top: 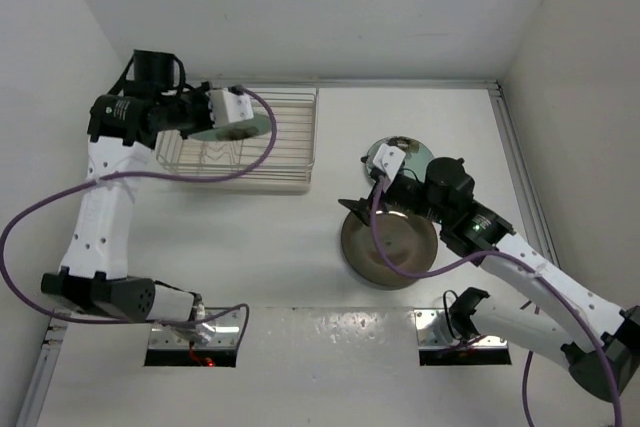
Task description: Load the plates into the dish rack
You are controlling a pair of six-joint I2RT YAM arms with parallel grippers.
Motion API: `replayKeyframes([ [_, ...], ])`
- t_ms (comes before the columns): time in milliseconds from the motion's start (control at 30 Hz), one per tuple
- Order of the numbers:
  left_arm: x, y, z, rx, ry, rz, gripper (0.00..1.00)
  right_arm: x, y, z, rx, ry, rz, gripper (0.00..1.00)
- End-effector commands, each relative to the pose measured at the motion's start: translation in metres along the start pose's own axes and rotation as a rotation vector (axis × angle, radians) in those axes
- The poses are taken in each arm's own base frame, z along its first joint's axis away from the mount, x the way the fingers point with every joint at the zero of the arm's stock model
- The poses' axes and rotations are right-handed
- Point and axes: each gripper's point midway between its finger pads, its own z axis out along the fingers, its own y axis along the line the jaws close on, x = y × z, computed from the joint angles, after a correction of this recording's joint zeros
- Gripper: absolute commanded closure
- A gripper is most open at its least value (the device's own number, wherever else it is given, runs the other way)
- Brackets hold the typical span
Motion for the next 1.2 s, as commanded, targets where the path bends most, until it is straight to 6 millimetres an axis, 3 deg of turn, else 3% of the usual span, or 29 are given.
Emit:
replayKeyframes([
  [0, 0.009, 0.091, -0.008, -0.256, -0.033, 0.126, 1.0, 0.007, -0.011, 0.003, 0.029, 0.045, -0.073, 0.0],
  [67, 0.04, 0.107, -0.007, -0.269, -0.008, 0.112, 1.0, 0.014, -0.012, 0.009, 0.024, 0.058, -0.085, 0.0],
  [133, 0.048, 0.111, 0.001, -0.245, -0.052, 0.158, 1.0, 0.025, -0.012, 0.013, 0.019, 0.084, -0.083, 0.0],
  [167, 0.064, 0.113, 0.008, -0.228, -0.037, 0.205, 1.0, 0.021, -0.014, 0.015, 0.025, 0.066, -0.099, 0.0],
  [233, 0.065, 0.115, 0.015, -0.213, -0.069, 0.23, 1.0, 0.029, -0.017, 0.02, 0.024, 0.086, -0.096, 0.0],
  [267, 0.076, 0.118, 0.024, -0.199, -0.072, 0.2, 1.0, 0.029, -0.018, 0.021, 0.021, 0.084, -0.096, 0.0],
  [567, 0.079, 0.144, 0.04, -0.199, -0.221, 0.211, 1.0, 0.036, -0.04, 0.036, 0.017, 0.081, -0.001, 0.0],
  [1000, 0.1, 0.129, 0.08, -0.111, -0.346, 0.126, 1.0, 0.025, -0.047, 0.05, -0.005, 0.041, 0.098, 0.0],
  [1167, 0.125, 0.127, 0.092, -0.094, -0.347, 0.066, 1.0, 0.021, -0.045, 0.054, -0.019, 0.037, 0.13, 0.0],
])
